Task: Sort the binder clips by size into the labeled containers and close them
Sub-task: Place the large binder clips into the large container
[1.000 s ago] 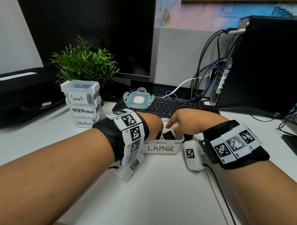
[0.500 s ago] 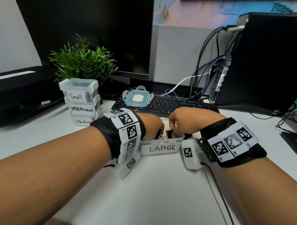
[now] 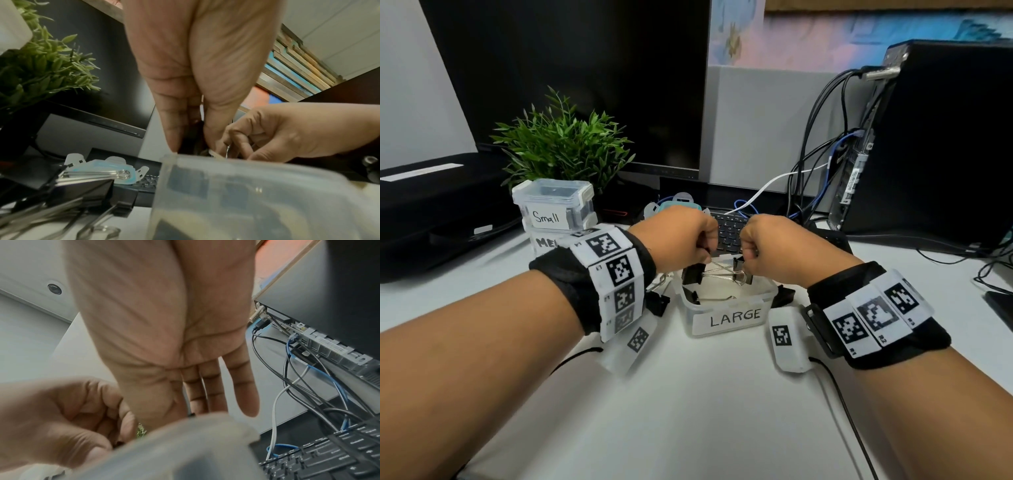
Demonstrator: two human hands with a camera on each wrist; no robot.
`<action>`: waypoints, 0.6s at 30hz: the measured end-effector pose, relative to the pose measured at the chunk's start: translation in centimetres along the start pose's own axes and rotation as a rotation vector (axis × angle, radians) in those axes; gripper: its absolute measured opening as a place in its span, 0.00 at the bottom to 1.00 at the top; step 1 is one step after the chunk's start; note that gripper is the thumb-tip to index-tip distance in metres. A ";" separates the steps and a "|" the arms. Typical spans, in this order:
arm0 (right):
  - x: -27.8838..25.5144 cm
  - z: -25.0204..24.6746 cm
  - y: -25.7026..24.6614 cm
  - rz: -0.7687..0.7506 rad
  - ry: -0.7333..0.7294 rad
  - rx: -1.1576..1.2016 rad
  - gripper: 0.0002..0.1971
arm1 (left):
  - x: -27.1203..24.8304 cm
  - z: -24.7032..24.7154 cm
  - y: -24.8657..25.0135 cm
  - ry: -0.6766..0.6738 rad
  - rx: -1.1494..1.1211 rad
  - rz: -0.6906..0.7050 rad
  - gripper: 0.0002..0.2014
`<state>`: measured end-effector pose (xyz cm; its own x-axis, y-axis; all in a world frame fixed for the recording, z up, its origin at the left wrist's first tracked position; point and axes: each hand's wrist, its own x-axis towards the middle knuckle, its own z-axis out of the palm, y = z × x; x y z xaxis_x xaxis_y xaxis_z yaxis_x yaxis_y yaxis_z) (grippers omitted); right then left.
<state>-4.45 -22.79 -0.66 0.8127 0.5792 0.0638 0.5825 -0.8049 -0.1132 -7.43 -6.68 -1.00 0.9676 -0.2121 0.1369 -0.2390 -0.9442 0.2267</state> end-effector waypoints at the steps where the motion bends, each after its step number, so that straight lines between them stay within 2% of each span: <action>1: 0.1 0.0 0.1 0.005 -0.004 0.000 0.14 | -0.1 0.2 -0.1 0.023 0.009 0.000 0.05; 3: 0.1 0.2 0.2 0.017 -0.052 -0.024 0.14 | -0.3 0.7 -0.1 0.042 0.072 0.007 0.06; 6: 0.2 0.6 0.6 0.017 -0.066 -0.040 0.07 | -0.4 1.5 0.0 0.038 0.147 0.016 0.07; 10: 0.7 -0.4 -0.3 0.084 -0.299 -0.127 0.11 | -0.2 1.7 0.1 0.029 0.178 0.043 0.08; 11: 0.8 -0.4 -0.3 0.089 -0.275 -0.099 0.10 | -0.1 1.9 0.2 0.020 0.186 0.053 0.08; 13: 0.8 0.0 0.2 0.081 -0.127 -0.001 0.06 | 0.1 2.1 0.4 0.004 0.192 0.072 0.07; 15: 0.6 0.6 0.8 0.047 -0.033 0.051 0.08 | 0.2 2.2 0.8 0.010 0.174 0.097 0.06; 18: 0.3 0.9 1.1 0.022 -0.105 0.065 0.17 | 0.2 1.9 1.1 0.064 0.126 0.133 0.06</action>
<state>-3.55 -23.35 -1.62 0.8172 0.5747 -0.0428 0.5599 -0.8094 -0.1773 -7.31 -8.28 -2.58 0.9200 -0.3249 0.2194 -0.3489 -0.9337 0.0801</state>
